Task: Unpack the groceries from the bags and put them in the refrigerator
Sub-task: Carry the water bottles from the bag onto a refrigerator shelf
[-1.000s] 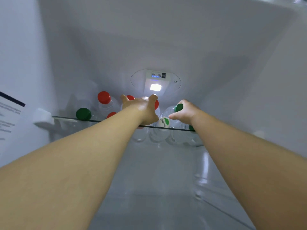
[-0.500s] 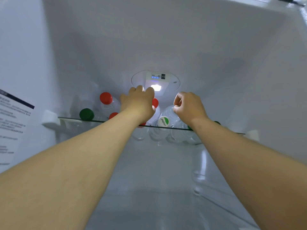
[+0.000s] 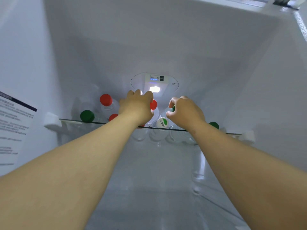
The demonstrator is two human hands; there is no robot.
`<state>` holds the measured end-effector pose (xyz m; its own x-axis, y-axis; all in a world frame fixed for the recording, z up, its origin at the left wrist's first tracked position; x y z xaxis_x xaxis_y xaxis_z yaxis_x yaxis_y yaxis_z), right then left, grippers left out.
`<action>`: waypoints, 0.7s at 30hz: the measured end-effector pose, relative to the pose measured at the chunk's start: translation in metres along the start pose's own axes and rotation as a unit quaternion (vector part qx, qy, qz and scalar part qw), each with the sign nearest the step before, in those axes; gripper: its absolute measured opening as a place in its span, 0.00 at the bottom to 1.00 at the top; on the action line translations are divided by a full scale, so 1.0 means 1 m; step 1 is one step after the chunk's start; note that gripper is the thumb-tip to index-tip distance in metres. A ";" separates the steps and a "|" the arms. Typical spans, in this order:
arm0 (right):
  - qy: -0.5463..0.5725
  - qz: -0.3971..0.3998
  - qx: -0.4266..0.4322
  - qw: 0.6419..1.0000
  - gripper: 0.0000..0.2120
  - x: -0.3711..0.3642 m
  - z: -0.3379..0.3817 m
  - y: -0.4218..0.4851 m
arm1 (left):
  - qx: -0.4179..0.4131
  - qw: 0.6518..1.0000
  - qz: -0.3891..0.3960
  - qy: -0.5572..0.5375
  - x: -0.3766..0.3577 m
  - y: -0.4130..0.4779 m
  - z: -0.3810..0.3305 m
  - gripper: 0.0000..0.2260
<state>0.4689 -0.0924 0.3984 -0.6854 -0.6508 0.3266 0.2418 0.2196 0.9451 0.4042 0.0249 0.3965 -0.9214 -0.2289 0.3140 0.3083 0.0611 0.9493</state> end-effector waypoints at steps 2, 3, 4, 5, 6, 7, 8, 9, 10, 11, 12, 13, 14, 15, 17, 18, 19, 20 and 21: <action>0.004 -0.007 -0.004 1.000 0.08 0.002 0.001 -0.003 | -0.001 0.999 -0.050 0.015 0.012 -0.003 -0.001 0.12; 0.014 -0.012 -0.010 1.000 0.07 0.003 0.001 -0.005 | -0.008 0.997 -0.071 0.012 0.017 -0.005 -0.003 0.11; 0.022 -0.019 -0.017 0.999 0.07 0.005 0.001 -0.007 | -0.018 0.996 -0.088 0.003 0.022 -0.006 -0.004 0.11; 0.027 -0.026 -0.022 0.999 0.07 0.008 0.001 -0.010 | -0.024 0.995 -0.099 -0.017 0.026 -0.009 -0.005 0.10; 0.032 -0.032 -0.026 0.999 0.07 0.011 0.002 -0.013 | -0.023 0.993 -0.105 -0.047 0.030 -0.012 -0.003 0.10; 0.042 -0.035 -0.030 0.998 0.07 0.014 0.003 -0.016 | -0.015 0.991 -0.110 -0.080 0.033 -0.016 -0.001 0.09; 0.057 -0.038 -0.034 0.997 0.08 0.017 0.004 -0.020 | -0.006 0.988 -0.114 -0.106 0.036 -0.021 0.002 0.09; 0.073 -0.041 -0.037 0.996 0.08 0.020 0.006 -0.023 | -0.001 0.986 -0.116 -0.119 0.037 -0.027 0.004 0.09; 0.092 -0.048 -0.041 0.994 0.08 0.023 0.009 -0.027 | -0.002 0.986 -0.114 -0.120 0.038 -0.033 0.004 0.10; 0.116 -0.060 -0.048 0.990 0.09 0.027 0.011 -0.032 | -0.007 0.987 -0.112 -0.114 0.037 -0.040 0.003 0.10; 0.144 -0.078 -0.057 0.985 0.09 0.032 0.014 -0.036 | -0.010 0.987 -0.115 -0.109 0.037 -0.046 0.002 0.11; 0.170 -0.100 -0.062 0.979 0.09 0.039 0.018 -0.042 | -0.007 0.986 -0.127 -0.112 0.039 -0.054 0.002 0.11; 0.187 -0.122 -0.060 0.973 0.09 0.046 0.023 -0.049 | 0.001 0.982 -0.145 -0.123 0.043 -0.062 0.004 0.11; 0.195 -0.146 -0.051 0.969 0.08 0.052 0.029 -0.058 | 0.009 0.976 -0.169 -0.136 0.048 -0.071 0.005 0.12; 0.197 -0.192 -0.026 0.961 0.08 0.061 0.038 -0.079 | 0.017 0.964 -0.211 -0.159 0.059 -0.092 0.009 0.13; 0.201 -0.207 -0.020 0.957 0.07 0.062 0.041 -0.092 | 0.019 0.963 -0.213 -0.161 0.062 -0.102 0.011 0.13; 0.206 -0.213 -0.019 0.955 0.07 0.060 0.043 -0.105 | 0.022 0.966 -0.201 -0.158 0.060 -0.113 0.013 0.12; 0.207 -0.210 -0.021 0.955 0.07 0.056 0.044 -0.119 | 0.024 0.971 -0.182 -0.151 0.057 -0.123 0.014 0.12; 0.205 -0.200 -0.024 0.958 0.08 0.050 0.045 -0.132 | 0.026 0.976 -0.163 -0.142 0.053 -0.134 0.016 0.12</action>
<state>0.3722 -0.1209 0.2904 -0.4043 -0.9091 -0.1010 0.0545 -0.1342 0.9895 0.3104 0.0201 0.2864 -0.9992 0.0330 -0.0208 -0.0181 0.0804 0.9966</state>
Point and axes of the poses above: each hand's wrist, its own y-axis towards the middle knuckle, its own x-axis out of the back of the hand, z = x × y, the point moved 7 cm from there along y, towards the middle knuckle, and after that the axes turned 3 degrees about -z, right-handed, at the moved point
